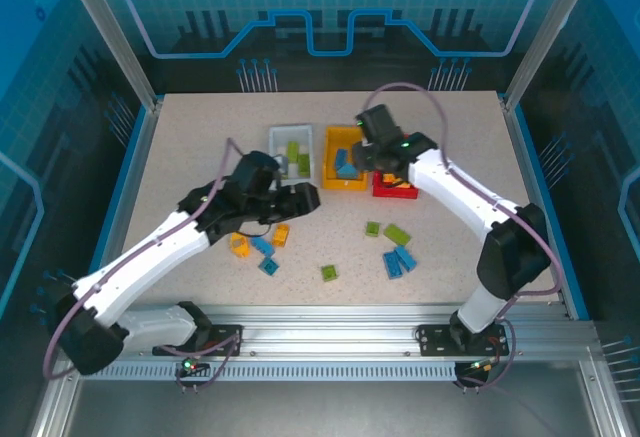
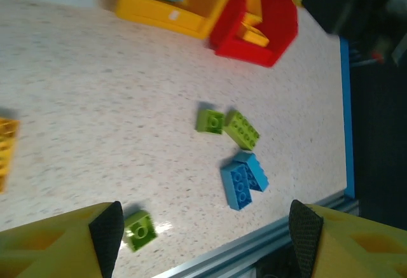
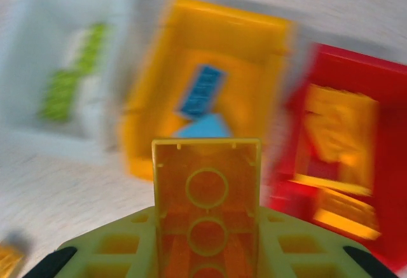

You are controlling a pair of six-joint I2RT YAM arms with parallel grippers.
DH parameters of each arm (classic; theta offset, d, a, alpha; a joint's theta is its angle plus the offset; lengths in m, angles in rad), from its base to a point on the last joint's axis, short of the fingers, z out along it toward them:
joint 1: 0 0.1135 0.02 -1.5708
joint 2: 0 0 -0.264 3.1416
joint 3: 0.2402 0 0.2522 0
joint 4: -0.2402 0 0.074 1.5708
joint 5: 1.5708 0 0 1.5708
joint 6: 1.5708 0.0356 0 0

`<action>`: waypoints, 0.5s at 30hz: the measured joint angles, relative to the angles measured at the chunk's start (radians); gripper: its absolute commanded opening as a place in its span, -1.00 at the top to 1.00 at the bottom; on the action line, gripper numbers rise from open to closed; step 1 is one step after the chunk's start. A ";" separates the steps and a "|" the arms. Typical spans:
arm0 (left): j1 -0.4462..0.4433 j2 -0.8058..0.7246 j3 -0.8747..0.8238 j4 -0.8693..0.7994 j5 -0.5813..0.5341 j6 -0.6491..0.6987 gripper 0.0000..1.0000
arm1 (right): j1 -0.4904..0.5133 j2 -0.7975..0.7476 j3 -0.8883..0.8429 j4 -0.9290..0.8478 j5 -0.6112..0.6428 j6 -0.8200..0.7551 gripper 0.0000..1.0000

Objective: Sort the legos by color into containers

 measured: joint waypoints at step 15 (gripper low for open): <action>-0.177 0.336 0.169 0.159 -0.042 0.070 -0.47 | -0.215 0.346 0.197 -0.162 0.016 0.113 -0.02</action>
